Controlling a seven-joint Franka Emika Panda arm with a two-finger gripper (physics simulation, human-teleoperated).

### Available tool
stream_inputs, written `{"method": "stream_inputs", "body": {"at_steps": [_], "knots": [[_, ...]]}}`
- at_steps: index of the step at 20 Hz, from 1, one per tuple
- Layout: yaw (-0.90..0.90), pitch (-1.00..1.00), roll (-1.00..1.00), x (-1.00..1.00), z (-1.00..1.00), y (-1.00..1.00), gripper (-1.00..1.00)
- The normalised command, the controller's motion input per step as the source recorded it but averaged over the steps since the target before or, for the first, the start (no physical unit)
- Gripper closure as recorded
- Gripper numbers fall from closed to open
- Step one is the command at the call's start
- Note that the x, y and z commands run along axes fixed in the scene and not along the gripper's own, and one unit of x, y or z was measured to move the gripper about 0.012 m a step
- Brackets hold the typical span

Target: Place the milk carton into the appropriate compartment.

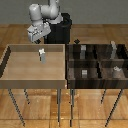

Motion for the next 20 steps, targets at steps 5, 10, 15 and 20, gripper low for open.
{"method": "stream_inputs", "body": {"at_steps": [5, 10, 15, 20], "knots": [[0.00, 0.00, 0.00, 0.60, 0.00, 0.00, -1.00], [0.00, 0.00, 0.00, 0.20, 0.00, -0.20, -1.00], [0.00, 0.00, 0.00, 0.00, 0.00, 0.00, -1.00], [0.00, 0.00, 0.00, 0.20, -0.20, 0.00, -1.00]]}}
